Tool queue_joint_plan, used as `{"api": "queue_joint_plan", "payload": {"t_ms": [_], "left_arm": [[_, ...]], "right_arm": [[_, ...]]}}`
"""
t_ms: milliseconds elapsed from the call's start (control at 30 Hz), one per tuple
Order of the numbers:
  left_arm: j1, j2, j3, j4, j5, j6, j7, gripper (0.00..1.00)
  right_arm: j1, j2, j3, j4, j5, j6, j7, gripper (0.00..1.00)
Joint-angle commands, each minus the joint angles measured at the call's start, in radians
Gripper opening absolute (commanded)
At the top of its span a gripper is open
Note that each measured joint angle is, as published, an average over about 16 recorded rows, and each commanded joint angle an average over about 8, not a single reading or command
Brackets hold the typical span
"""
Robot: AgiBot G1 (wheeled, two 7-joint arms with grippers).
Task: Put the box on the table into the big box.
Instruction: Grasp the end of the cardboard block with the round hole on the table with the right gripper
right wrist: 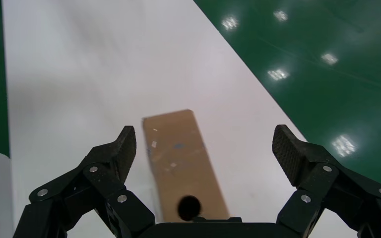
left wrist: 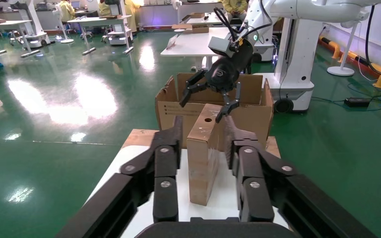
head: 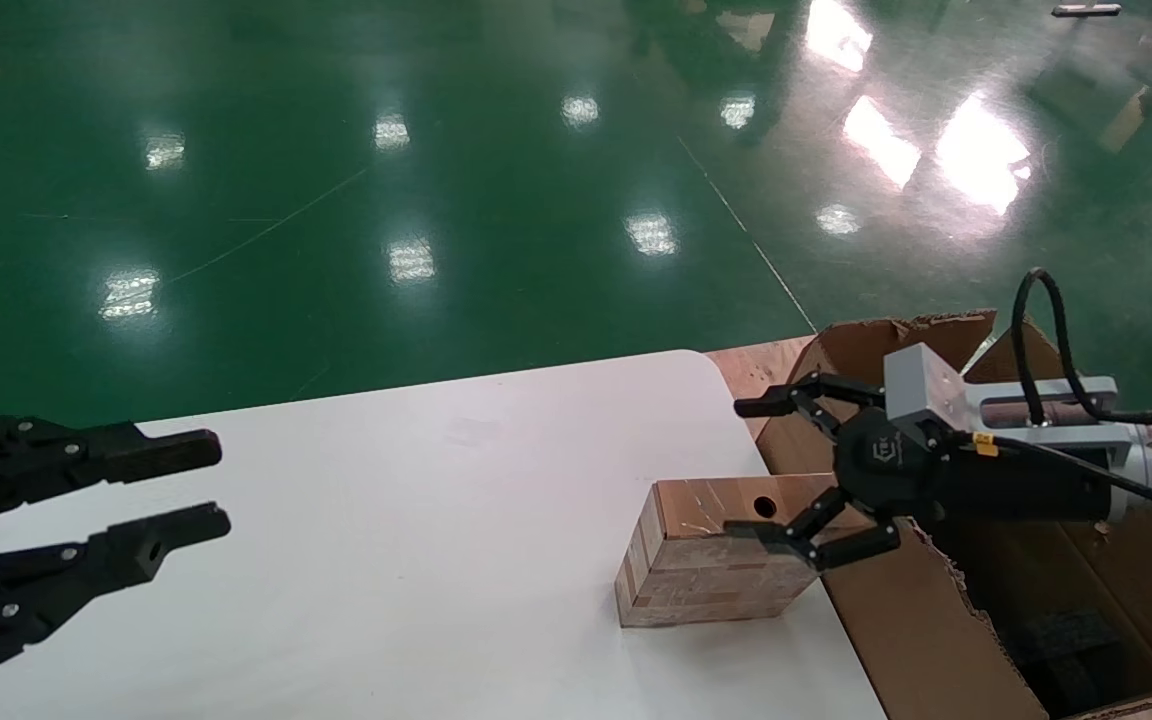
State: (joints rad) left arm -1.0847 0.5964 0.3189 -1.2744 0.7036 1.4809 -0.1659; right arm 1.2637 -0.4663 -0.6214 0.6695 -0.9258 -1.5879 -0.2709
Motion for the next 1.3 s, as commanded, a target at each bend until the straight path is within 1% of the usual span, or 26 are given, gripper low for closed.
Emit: {"api": "queue_joint_plan", "payload": {"t_ms": [33, 200, 400, 1000, 1300], "left_arm": [[0.0, 0.0, 0.0, 0.0, 0.0, 0.0, 0.0, 0.0], [0.0, 0.0, 0.0, 0.0, 0.0, 0.0, 0.0, 0.0], [0.0, 0.0, 0.0, 0.0, 0.0, 0.0, 0.0, 0.0], [0.0, 0.0, 0.001, 0.0, -0.001, 0.0, 0.0, 0.0], [0.0, 0.0, 0.001, 0.0, -0.001, -0.001, 0.001, 0.0]], "right_arm": [[0.019, -0.002, -0.016, -0.018, -0.006, 0.001, -0.016, 1.0], [0.05, -0.018, -0.059, -0.063, -0.01, -0.002, -0.048, 1.0], [0.06, -0.028, -0.109, -0.096, 0.015, -0.004, -0.071, 1.0], [0.076, -0.005, -0.25, -0.115, 0.094, -0.004, -0.104, 1.0], [0.096, -0.009, -0.311, -0.135, 0.12, -0.002, -0.123, 1.0]]}}
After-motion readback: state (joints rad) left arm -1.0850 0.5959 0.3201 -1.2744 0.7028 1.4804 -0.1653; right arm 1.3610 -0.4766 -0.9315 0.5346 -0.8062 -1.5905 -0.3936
